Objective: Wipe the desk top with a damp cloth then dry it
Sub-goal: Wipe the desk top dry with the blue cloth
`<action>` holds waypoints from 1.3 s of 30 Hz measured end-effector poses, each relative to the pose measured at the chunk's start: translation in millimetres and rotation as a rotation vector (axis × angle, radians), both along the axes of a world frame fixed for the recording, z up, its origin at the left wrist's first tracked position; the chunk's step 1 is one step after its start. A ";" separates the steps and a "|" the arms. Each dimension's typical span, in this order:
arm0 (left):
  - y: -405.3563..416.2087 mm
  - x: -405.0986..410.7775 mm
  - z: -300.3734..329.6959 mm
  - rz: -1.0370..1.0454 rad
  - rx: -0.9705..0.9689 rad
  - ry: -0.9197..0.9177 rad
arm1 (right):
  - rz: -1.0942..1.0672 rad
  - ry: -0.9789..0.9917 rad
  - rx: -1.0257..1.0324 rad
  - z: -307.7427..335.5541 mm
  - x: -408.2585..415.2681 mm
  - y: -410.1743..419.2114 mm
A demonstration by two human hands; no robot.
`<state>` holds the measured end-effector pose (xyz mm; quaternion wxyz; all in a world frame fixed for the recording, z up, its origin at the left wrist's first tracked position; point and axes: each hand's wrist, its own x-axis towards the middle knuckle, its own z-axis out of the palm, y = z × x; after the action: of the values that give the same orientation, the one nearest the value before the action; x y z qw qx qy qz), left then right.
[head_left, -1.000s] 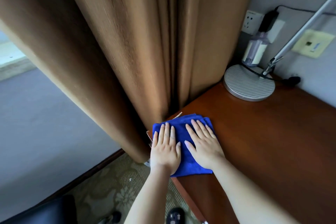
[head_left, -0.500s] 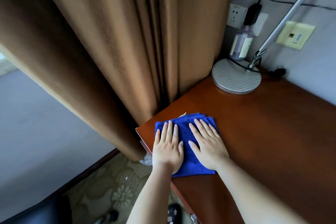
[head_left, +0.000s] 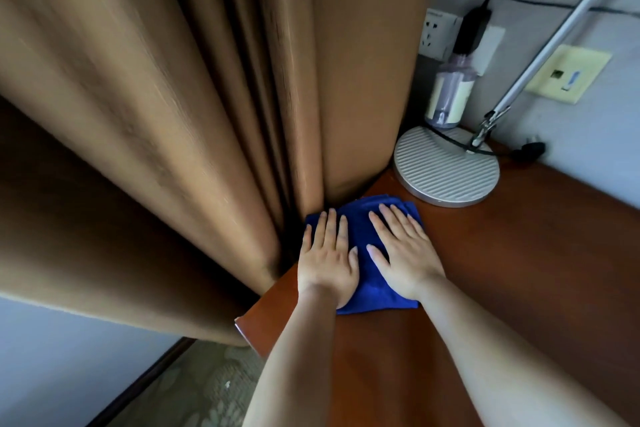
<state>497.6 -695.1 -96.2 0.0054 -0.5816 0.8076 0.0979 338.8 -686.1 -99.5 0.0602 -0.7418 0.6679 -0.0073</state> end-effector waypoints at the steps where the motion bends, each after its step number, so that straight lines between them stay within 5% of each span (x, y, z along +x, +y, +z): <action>1: -2.4 -0.8 -0.2 0.003 -0.002 0.000 | -0.003 0.003 0.005 0.0 -0.5 -2.9; 20: 100.0 -5.6 5.2 0.036 0.029 -0.010 | 0.052 -0.006 0.063 8.0 -3.6 96.0; 39: -54.7 -23.8 0.2 0.032 0.050 0.029 | -0.069 -0.042 0.089 12.8 -7.6 -54.3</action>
<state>473.8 -749.8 -95.9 0.0065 -0.5927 0.7954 0.1266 331.1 -740.3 -86.7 0.1070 -0.7146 0.6913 0.0045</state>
